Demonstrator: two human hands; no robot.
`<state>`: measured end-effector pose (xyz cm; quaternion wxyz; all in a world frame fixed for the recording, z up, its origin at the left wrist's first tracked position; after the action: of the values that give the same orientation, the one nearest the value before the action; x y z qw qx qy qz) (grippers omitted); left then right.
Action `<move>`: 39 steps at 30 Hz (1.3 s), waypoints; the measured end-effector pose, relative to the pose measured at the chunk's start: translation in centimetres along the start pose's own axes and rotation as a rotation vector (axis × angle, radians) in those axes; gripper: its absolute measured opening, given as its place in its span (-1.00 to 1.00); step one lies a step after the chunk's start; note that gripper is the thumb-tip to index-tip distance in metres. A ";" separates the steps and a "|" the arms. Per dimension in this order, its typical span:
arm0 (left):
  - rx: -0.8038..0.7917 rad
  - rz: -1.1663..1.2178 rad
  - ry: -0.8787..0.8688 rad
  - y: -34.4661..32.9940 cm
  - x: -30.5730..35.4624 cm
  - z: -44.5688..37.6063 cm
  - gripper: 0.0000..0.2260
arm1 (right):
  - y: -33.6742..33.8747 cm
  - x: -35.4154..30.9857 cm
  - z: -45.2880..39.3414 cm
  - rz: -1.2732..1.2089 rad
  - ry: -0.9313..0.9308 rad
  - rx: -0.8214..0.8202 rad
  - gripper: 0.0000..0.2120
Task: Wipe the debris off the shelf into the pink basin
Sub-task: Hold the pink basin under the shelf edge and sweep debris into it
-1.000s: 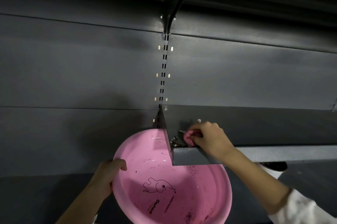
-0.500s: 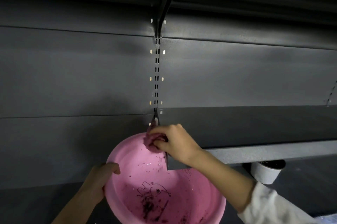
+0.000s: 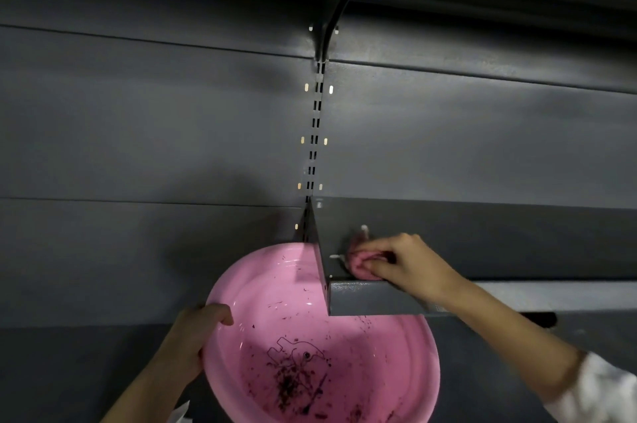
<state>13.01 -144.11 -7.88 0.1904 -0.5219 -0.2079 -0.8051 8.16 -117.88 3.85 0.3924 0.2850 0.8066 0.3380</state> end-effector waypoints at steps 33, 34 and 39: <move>-0.036 -0.031 -0.011 -2.0 -0.4 1.0 -0.91 | 1.7 1.7 1.1 0.085 -0.036 0.032 -0.84; -0.035 -0.031 -0.006 -1.9 -0.4 0.9 -0.89 | 0.8 0.3 0.7 0.073 0.005 0.015 -0.84; -0.023 -0.066 -0.008 -2.1 -0.4 0.0 -0.71 | -3.6 -5.7 -1.3 -0.001 0.147 -0.043 -0.79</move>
<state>12.11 -142.32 -8.53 0.1567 -0.5200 -0.2164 -0.8113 9.37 -124.63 4.24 0.3381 0.2504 0.8260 0.3752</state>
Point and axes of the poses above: each hand's wrist, its own z-axis away from the middle knuckle, its own y-axis out of the back of the hand, x = y × z, the point moved 5 cm from there along -z, towards the middle knuckle, and after that the axes turned 14 degrees about x, right-handed, at the moved point
